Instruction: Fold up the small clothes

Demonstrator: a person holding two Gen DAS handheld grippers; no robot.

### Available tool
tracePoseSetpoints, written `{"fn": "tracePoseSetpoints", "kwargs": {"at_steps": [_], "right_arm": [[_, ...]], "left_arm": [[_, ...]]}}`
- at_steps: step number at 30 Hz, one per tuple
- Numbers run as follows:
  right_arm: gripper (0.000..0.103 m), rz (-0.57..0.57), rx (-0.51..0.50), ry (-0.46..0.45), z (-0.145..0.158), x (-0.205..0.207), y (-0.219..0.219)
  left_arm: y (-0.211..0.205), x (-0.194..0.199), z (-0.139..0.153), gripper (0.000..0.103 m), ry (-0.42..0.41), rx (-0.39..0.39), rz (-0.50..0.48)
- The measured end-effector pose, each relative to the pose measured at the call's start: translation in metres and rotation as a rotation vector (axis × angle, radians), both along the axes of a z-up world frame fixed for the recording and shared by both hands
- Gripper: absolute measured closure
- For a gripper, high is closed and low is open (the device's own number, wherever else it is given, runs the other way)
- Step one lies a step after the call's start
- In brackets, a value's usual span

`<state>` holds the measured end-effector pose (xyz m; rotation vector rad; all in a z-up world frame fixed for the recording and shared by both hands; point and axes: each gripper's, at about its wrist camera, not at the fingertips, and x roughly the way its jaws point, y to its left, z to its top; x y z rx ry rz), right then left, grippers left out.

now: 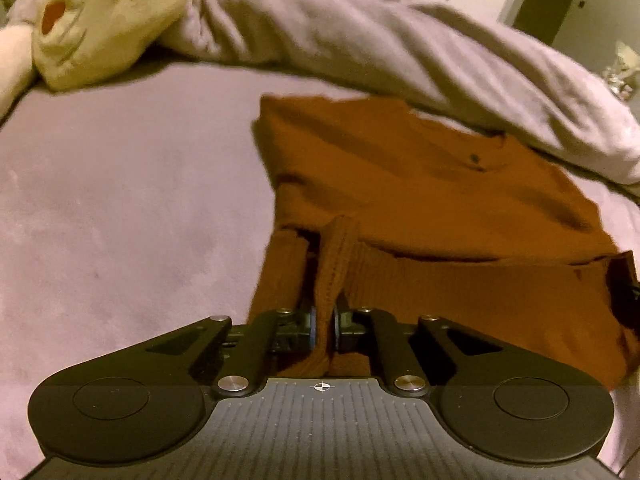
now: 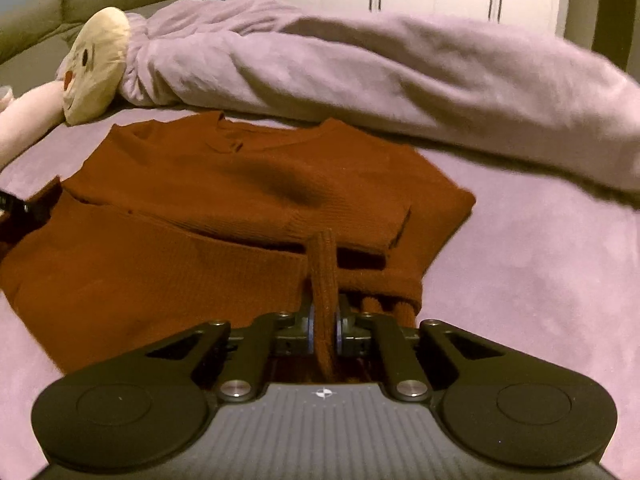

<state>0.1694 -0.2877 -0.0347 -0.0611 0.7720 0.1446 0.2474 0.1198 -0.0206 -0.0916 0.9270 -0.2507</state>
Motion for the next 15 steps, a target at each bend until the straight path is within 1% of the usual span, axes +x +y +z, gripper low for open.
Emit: {"fn": "tracePoseSetpoints", "kwargs": {"at_steps": [4,7,9,12,15], "right_arm": [[0.096,0.041,0.009,-0.075,0.028,-0.018,0.003],[0.097,0.052,0.009,-0.14,0.049,-0.024,0.003],[0.097,0.038,0.011,-0.18,0.06,-0.019,0.003],[0.097,0.005,-0.013,-0.216,0.068,-0.002,0.004],[0.097,-0.045,-0.038,-0.237,0.072,0.022,0.004]], "left_arm": [[0.009,-0.017,0.034,0.094,-0.097,-0.035,-0.025],[0.012,-0.017,0.057,0.094,-0.159,-0.056,-0.013],[0.012,-0.01,0.068,0.094,-0.187,-0.069,0.004],[0.009,0.009,0.077,0.094,-0.227,-0.054,0.041],[0.005,0.035,0.079,0.094,-0.227,-0.049,0.085]]}}
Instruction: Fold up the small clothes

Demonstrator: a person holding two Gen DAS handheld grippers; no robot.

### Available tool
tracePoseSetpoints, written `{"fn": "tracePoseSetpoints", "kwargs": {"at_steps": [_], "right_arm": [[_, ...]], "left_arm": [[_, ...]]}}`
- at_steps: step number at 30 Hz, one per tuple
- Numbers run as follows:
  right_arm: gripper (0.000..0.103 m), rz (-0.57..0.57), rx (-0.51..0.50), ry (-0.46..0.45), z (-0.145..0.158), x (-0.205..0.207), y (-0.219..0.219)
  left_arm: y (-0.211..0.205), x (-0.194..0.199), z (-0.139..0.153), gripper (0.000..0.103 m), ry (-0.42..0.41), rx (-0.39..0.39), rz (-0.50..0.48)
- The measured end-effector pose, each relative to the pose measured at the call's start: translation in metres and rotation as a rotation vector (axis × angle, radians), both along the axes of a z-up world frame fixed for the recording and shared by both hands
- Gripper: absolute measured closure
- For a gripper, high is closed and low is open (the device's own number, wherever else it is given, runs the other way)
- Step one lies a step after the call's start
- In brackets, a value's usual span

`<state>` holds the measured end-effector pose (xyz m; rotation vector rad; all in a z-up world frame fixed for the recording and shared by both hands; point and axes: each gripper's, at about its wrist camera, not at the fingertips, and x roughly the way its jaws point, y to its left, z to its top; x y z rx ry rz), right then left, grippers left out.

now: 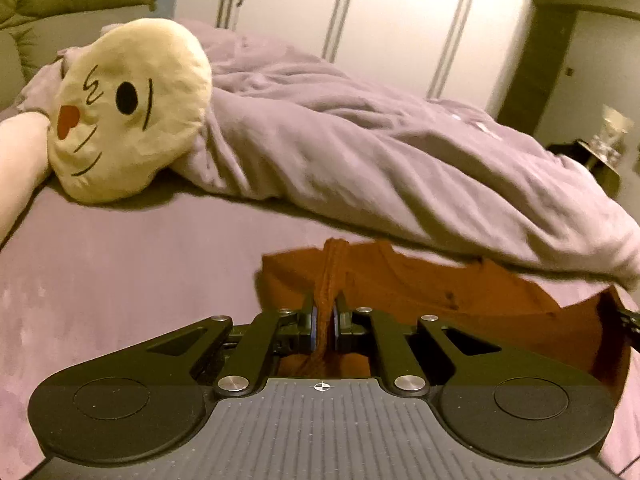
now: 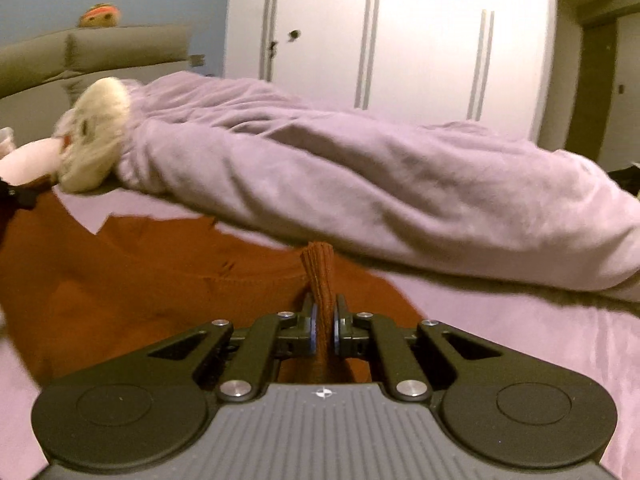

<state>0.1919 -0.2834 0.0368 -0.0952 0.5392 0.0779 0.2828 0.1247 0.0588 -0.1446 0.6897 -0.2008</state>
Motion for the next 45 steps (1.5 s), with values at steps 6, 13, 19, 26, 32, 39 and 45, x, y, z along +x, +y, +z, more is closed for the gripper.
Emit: {"fn": "tracePoseSetpoints", "kwargs": {"at_steps": [6,13,19,26,32,39,45], "right_arm": [[0.097,-0.117,-0.074,-0.02,-0.006,0.053,0.001],[0.097,-0.151,-0.113,0.083,-0.049,0.095,-0.002],[0.096,-0.142,-0.076,0.153,-0.08,0.1,-0.009],[0.095,-0.123,-0.041,0.164,-0.084,0.101,-0.013],[0.097,-0.109,-0.073,0.139,-0.08,0.097,-0.008],[0.098,-0.12,-0.111,-0.003,-0.046,0.083,-0.007],[0.098,-0.196,-0.163,-0.088,-0.029,0.106,-0.006]], "left_arm": [[-0.018,0.047,-0.02,0.094,0.021,0.108,0.04],[-0.042,0.072,-0.066,0.094,0.088,0.248,0.028],[-0.049,0.079,-0.09,0.093,0.127,0.283,0.003],[-0.05,0.081,-0.097,0.083,0.135,0.266,0.002],[-0.047,0.078,-0.095,0.093,0.13,0.276,-0.015],[-0.038,0.08,-0.054,0.094,0.024,0.249,0.026],[-0.047,0.111,-0.033,0.094,-0.059,0.29,0.092]]}}
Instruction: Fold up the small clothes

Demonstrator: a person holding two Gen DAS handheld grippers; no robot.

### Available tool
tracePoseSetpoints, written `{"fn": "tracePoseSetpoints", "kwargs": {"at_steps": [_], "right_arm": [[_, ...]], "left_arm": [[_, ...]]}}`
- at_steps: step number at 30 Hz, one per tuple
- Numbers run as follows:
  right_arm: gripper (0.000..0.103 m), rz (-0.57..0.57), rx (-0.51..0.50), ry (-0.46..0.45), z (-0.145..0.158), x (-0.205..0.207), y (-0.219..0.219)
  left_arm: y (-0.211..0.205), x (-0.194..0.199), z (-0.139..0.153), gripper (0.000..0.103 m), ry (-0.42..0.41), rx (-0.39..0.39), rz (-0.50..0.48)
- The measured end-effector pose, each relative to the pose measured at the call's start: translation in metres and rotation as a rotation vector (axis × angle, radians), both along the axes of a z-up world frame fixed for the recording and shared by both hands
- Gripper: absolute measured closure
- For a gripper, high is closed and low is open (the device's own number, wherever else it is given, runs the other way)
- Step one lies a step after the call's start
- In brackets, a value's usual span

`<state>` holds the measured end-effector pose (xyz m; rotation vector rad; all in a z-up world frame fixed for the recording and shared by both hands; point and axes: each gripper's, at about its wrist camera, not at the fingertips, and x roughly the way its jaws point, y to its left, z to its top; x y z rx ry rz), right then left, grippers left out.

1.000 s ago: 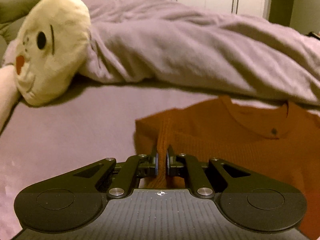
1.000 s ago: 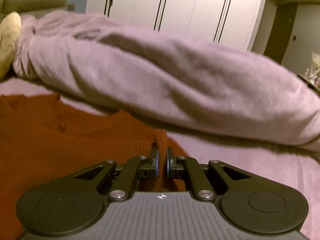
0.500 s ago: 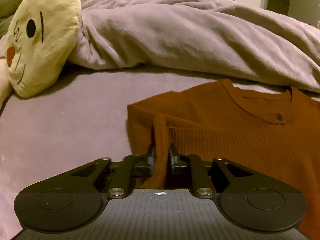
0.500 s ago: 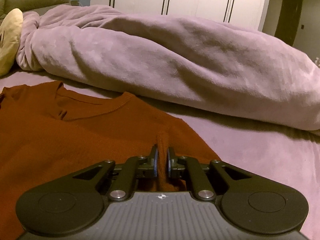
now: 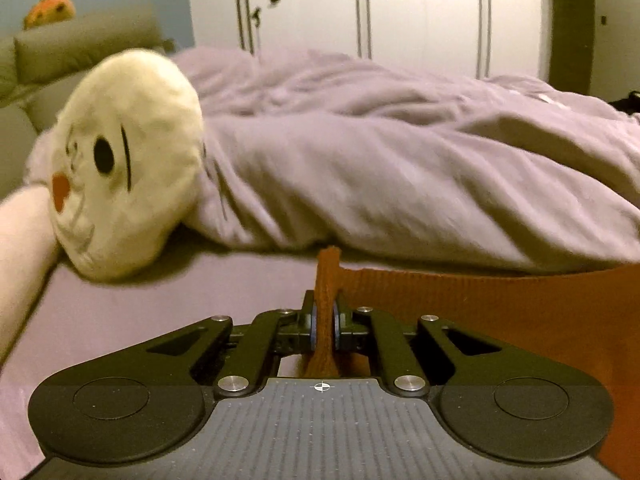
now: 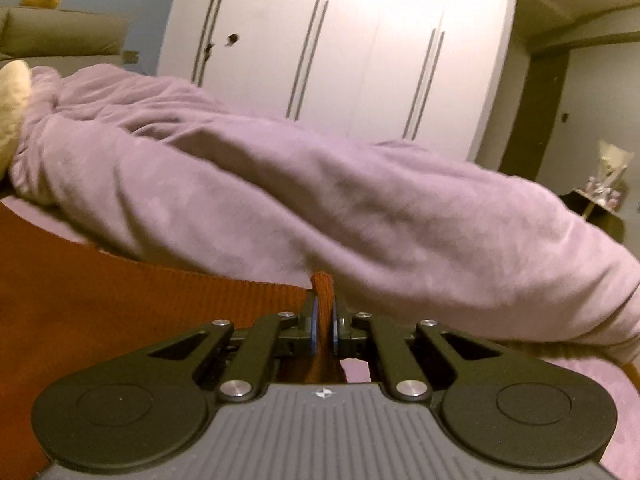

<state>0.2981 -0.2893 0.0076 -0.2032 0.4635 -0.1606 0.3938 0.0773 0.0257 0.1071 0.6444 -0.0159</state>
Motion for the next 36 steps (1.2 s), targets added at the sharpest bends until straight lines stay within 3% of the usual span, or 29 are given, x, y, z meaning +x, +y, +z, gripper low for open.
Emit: {"fn": "tracePoseSetpoints", "kwargs": {"at_steps": [4,10,12,14,16,18,21,26,30,36], "right_arm": [[0.098,-0.036,-0.021,-0.012,-0.002,0.028,0.003],[0.097,-0.09,-0.049,0.062,-0.035,0.057,0.001],[0.097,-0.11,-0.053,0.11,-0.045,0.06,-0.003],[0.096,-0.133,0.01,0.101,-0.041,0.044,-0.015],[0.09,-0.138,0.074,0.095,-0.034,0.021,-0.027],[0.082,-0.132,0.159,0.084,-0.028,-0.016,-0.04],[0.071,-0.162,0.287,0.102,-0.032,-0.077,-0.056],[0.071,-0.194,0.443,0.147,-0.047,-0.15,-0.062],[0.071,-0.181,0.5,0.158,-0.05,-0.153,-0.055],[0.071,-0.198,0.647,0.165,-0.046,-0.151,-0.054]], "left_arm": [[-0.016,0.025,-0.007,0.093,-0.032,0.075,0.018],[-0.025,0.037,-0.05,0.086,0.03,0.132,0.046],[-0.015,0.029,-0.054,0.051,0.049,0.103,0.071],[0.003,0.011,-0.051,0.039,0.044,0.038,0.112],[0.021,-0.013,-0.049,0.036,0.06,-0.024,0.108],[0.034,-0.041,-0.049,0.024,0.061,-0.055,0.111],[0.052,-0.084,-0.056,0.023,0.079,-0.094,0.126],[0.06,-0.116,-0.068,0.022,0.15,-0.141,0.122],[0.064,-0.124,-0.071,0.025,0.176,-0.273,0.13],[0.065,-0.127,-0.078,0.033,0.221,-0.356,0.124]]}}
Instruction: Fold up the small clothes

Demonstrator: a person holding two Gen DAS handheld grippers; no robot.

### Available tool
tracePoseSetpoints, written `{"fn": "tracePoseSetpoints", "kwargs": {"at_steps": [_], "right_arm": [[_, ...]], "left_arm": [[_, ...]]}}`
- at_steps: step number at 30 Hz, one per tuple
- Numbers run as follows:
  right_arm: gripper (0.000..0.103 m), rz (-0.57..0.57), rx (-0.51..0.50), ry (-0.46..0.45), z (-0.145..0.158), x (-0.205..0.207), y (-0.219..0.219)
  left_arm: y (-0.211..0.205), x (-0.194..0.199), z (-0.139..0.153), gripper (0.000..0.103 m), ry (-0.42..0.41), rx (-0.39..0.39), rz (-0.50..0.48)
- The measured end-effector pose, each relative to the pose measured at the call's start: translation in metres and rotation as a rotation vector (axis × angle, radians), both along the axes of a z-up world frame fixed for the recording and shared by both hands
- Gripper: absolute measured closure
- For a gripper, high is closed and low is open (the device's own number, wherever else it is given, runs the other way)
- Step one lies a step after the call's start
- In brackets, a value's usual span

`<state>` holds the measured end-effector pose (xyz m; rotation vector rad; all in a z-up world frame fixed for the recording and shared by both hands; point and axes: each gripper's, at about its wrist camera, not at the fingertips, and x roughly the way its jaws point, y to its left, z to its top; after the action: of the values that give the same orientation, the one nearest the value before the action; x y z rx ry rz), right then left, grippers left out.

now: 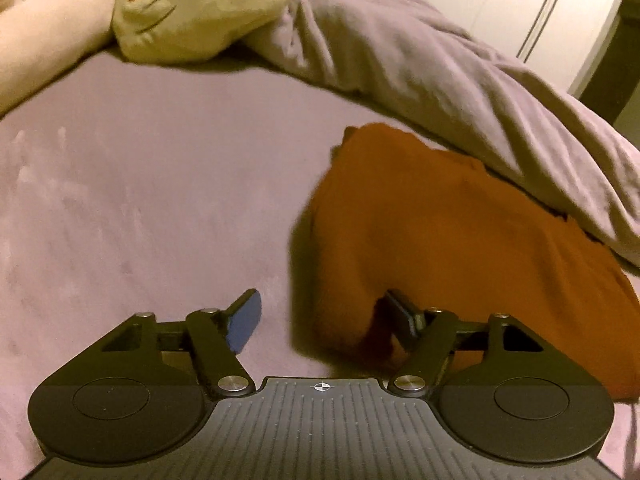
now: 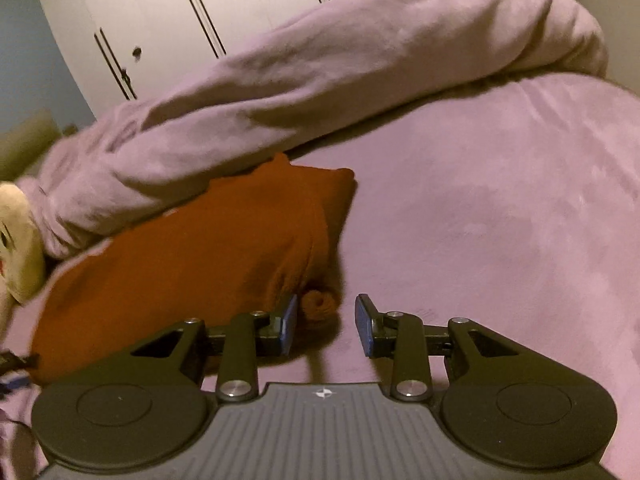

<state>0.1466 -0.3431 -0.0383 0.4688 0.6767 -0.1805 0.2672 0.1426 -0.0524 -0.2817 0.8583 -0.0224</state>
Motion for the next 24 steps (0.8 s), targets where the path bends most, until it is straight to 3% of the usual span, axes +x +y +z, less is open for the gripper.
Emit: {"fn": "tracePoseSetpoints", "kwargs": {"at_steps": [4,6,18,21,24], "right_arm": [[0.071,0.018,-0.037,0.002,0.003,-0.004,0.009],[0.071,0.025,-0.017,-0.012,0.005,-0.003,0.011],[0.065,0.007,0.043,0.056,-0.017,0.017,0.01],[0.085,0.043,-0.014,0.047,-0.015,0.02,0.017],[0.09,0.058,-0.103,0.007,-0.006,0.016,0.027]], "left_arm": [[-0.001,0.0,0.0,0.048,0.007,-0.017,-0.013],[-0.003,0.002,0.001,0.064,0.008,-0.037,-0.032],[-0.013,0.004,0.006,0.082,-0.01,0.018,-0.049],[-0.013,0.005,0.009,0.086,-0.015,0.016,-0.039],[-0.012,0.002,0.015,0.087,-0.034,0.007,-0.026]]}}
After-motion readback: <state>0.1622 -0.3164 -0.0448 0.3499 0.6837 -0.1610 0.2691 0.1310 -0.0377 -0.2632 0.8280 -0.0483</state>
